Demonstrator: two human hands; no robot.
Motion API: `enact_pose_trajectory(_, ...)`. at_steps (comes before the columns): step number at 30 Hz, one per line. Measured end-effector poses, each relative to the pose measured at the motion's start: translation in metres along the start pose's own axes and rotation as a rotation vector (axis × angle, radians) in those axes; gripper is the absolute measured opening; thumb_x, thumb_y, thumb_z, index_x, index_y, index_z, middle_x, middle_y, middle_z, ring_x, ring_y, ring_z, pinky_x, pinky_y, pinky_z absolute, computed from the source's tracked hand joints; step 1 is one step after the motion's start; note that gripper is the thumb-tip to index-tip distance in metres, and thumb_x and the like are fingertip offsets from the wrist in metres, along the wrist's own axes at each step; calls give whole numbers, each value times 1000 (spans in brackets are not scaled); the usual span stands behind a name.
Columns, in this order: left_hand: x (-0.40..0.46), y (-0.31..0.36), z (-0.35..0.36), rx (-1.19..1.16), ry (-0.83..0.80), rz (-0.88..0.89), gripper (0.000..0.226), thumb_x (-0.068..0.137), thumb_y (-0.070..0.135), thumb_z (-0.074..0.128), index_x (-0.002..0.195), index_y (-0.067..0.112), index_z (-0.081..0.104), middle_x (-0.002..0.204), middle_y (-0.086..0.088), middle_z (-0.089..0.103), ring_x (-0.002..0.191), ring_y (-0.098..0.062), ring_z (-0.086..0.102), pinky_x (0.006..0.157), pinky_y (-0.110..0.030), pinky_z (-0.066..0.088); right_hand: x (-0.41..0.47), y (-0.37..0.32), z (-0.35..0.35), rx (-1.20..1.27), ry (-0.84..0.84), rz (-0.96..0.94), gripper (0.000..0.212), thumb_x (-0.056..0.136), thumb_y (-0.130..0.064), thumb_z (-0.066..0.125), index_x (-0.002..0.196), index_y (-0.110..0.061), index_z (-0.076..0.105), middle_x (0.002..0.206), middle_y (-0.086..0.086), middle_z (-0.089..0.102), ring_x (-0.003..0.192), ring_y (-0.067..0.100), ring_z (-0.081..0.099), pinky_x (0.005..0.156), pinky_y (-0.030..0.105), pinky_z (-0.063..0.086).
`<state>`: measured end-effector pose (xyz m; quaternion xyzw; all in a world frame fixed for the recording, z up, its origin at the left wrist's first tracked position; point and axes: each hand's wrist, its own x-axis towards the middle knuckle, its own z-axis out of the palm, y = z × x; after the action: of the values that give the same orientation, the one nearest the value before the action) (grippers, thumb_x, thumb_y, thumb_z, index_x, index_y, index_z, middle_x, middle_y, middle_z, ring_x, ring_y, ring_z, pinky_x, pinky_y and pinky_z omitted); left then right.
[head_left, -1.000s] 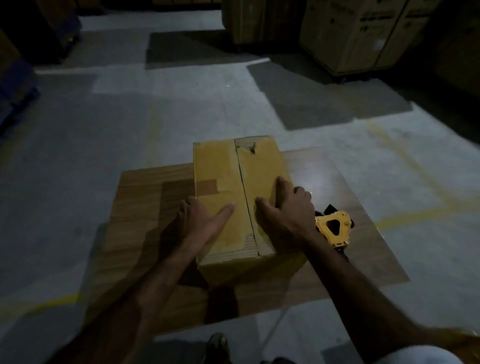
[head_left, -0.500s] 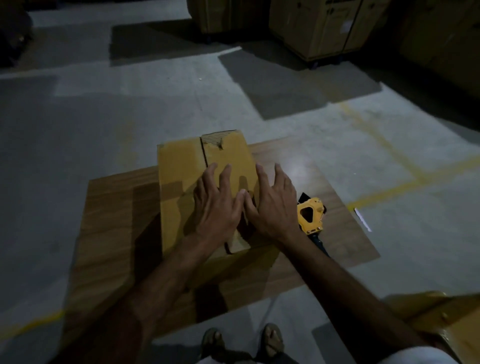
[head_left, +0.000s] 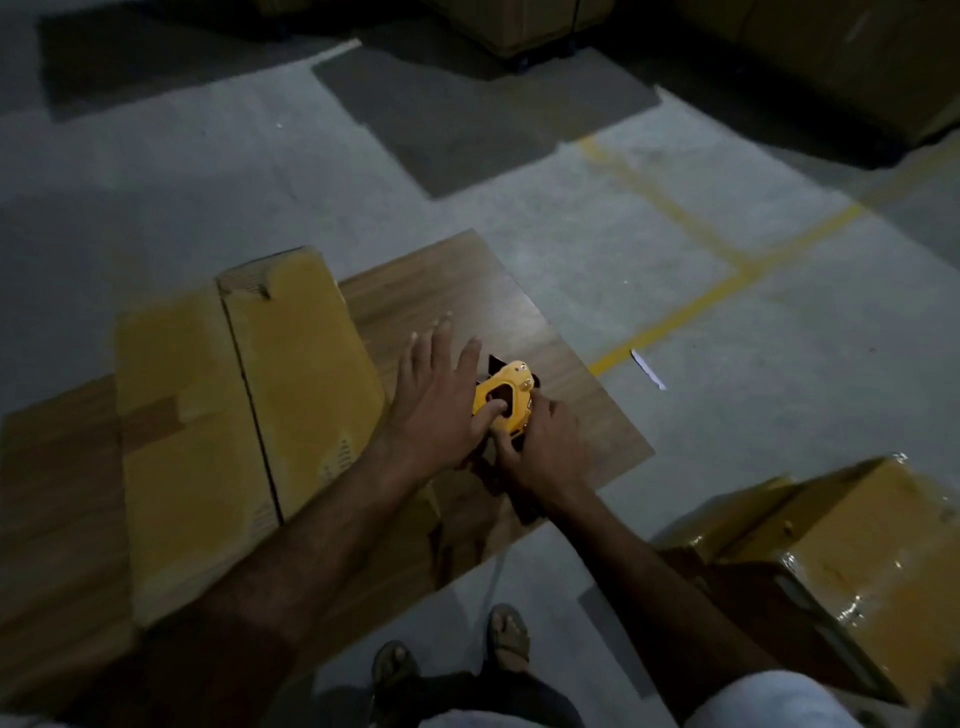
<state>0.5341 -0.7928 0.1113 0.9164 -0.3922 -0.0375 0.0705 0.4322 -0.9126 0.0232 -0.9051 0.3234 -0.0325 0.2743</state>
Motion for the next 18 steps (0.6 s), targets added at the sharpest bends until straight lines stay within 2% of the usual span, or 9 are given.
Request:
enact_pose_trajectory(2,9,6,11,73,-79,-8,78,97,65,51,154,16,30,169,-20,4,156,-38,8,126,-51,2,0,12,14,-56,-52,66,63,93,-53,63,134,-6,52,122,15,60,113,35,58,84,38,43)
enact_pose_trajectory(5,15,8,25,125,-164,-42,77,96,65,53,151,16,33,169,-21,5,156,-39,9,127,-51,4,3,22,33,-87,-165,158,59,92,-56,63,125,-8,53,120,11,60,111,31,61,86,39,50)
enact_pose_trajectory(9,16,9,32,151,-202,-47,76,96,67,51,152,18,35,169,-22,10,155,-39,13,127,-51,7,11,25,50,-73,-274,159,43,97,-36,62,128,-8,54,124,12,59,112,29,61,92,40,52)
enact_pose_trajectory(12,17,9,28,57,-103,-26,66,96,65,54,146,22,46,165,-18,24,151,-35,24,126,-49,15,19,22,53,-33,-291,148,30,95,-23,61,122,-8,60,117,12,63,105,30,64,91,42,55)
enact_pose_trajectory(16,15,-5,7,-129,154,-10,44,96,55,62,124,21,64,143,-8,53,128,-25,48,104,-38,37,23,16,39,202,-254,141,11,93,-22,60,95,-12,63,86,7,66,74,25,63,71,43,58)
enact_pose_trajectory(18,11,-20,-6,-160,264,-30,37,98,50,63,121,21,66,132,-3,59,118,-22,53,97,-35,42,26,6,24,305,-237,130,14,93,-27,61,93,-14,62,81,6,64,73,25,62,63,37,51)
